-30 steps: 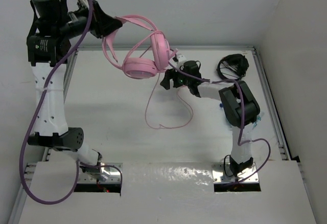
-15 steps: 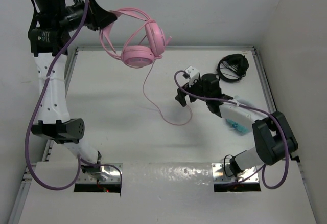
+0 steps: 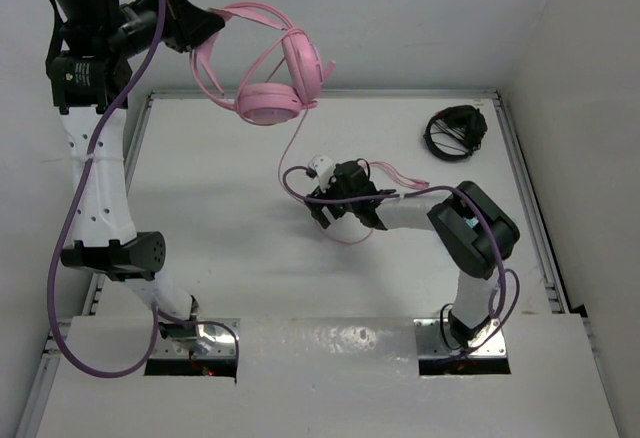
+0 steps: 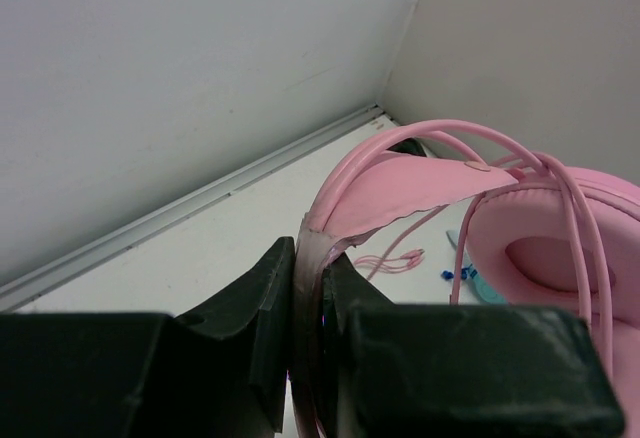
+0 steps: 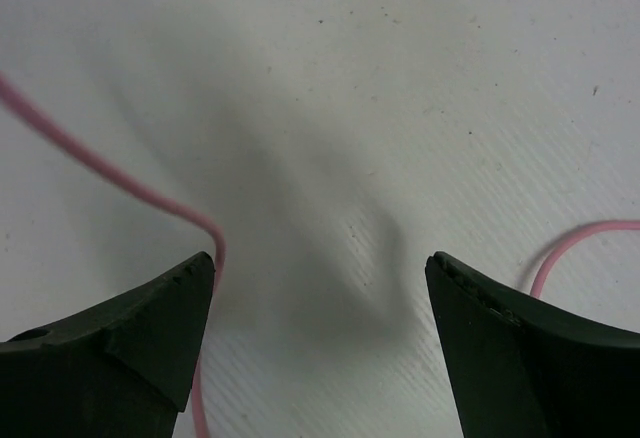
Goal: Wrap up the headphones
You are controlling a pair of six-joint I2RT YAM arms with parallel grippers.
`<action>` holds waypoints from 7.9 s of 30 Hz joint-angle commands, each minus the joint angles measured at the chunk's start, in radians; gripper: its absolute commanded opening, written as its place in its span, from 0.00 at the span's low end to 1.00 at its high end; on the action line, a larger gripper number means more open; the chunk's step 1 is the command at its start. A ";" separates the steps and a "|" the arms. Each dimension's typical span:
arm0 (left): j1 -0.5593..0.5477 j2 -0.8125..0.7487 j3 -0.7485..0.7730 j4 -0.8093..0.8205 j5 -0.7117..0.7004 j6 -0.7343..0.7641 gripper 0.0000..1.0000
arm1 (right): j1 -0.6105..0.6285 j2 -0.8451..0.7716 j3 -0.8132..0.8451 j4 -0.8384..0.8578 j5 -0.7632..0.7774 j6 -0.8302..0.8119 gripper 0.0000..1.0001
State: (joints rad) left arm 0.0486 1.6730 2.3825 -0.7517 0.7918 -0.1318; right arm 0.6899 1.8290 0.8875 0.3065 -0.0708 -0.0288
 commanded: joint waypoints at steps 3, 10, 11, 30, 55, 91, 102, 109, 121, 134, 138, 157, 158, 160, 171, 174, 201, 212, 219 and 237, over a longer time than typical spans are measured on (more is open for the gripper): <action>0.005 -0.007 0.037 0.071 0.012 -0.068 0.00 | 0.036 0.073 0.085 0.051 -0.009 0.093 0.70; 0.013 -0.007 0.011 0.101 0.017 -0.098 0.00 | 0.082 0.185 0.281 -0.147 -0.017 0.115 0.52; 0.019 -0.007 0.012 0.100 0.015 -0.098 0.00 | 0.082 0.188 0.287 -0.155 -0.021 0.122 0.47; 0.069 0.132 -0.307 0.347 -0.155 -0.148 0.00 | 0.517 0.279 0.922 -0.826 -0.055 -0.220 0.00; -0.197 -0.148 -1.102 0.485 -0.609 0.629 0.00 | 0.137 -0.082 1.170 -0.911 0.588 -0.281 0.00; -0.182 -0.082 -0.237 0.000 0.049 0.178 0.00 | -0.168 0.115 0.375 -0.046 -0.028 0.098 0.99; -0.078 -0.030 -0.124 0.066 0.095 0.064 0.00 | -0.147 0.017 0.180 -0.075 -0.198 0.092 0.97; -0.049 -0.013 -0.132 0.110 0.122 0.020 0.00 | -0.156 -0.114 0.113 -0.302 -0.287 -0.108 0.90; -0.006 -0.004 -0.123 0.146 0.152 -0.037 0.00 | -0.141 0.038 0.182 -0.304 -0.310 -0.096 0.82; 0.114 0.002 -0.207 0.331 0.227 -0.281 0.00 | -0.104 0.027 0.050 -0.127 -0.123 0.131 0.00; 0.157 0.004 -0.296 0.419 0.224 -0.321 0.00 | -0.087 -0.134 -0.146 0.115 -0.119 0.196 0.00; 0.177 0.011 -0.486 0.566 0.110 -0.390 0.00 | 0.350 -0.002 0.265 -0.188 -0.165 -0.097 0.00; 0.175 0.010 -0.505 0.571 0.100 -0.385 0.00 | 0.370 0.016 0.319 -0.219 -0.176 -0.112 0.00; 0.174 0.011 -0.554 0.575 0.067 -0.358 0.00 | 0.416 0.064 0.463 -0.300 -0.211 -0.144 0.00; 0.099 0.001 -0.775 0.516 -0.144 -0.033 0.00 | 0.447 0.093 0.890 -0.512 -0.213 -0.141 0.00; 0.053 -0.039 -0.885 0.528 -0.291 0.116 0.00 | 0.445 -0.012 0.926 -0.579 -0.051 -0.187 0.00; -0.161 -0.225 -0.945 0.177 -0.270 0.531 0.00 | -0.100 -0.260 0.858 -0.618 0.544 -0.280 0.00; -0.161 -0.230 -0.781 0.087 -0.270 0.482 0.00 | -0.311 -0.276 0.601 -0.396 0.234 -0.128 0.00; -0.161 -0.174 -0.773 0.199 -0.411 0.443 0.00 | -0.161 -0.431 0.479 -0.356 0.046 -0.239 0.00; -0.161 -0.144 -0.795 0.190 -0.359 0.468 0.00 | 0.016 -0.485 0.550 -0.389 0.105 -0.351 0.00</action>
State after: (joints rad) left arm -0.1207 1.5700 1.5646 -0.6041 0.3466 0.3435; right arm 0.7048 1.3388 1.3628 -0.1326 -0.0639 -0.3424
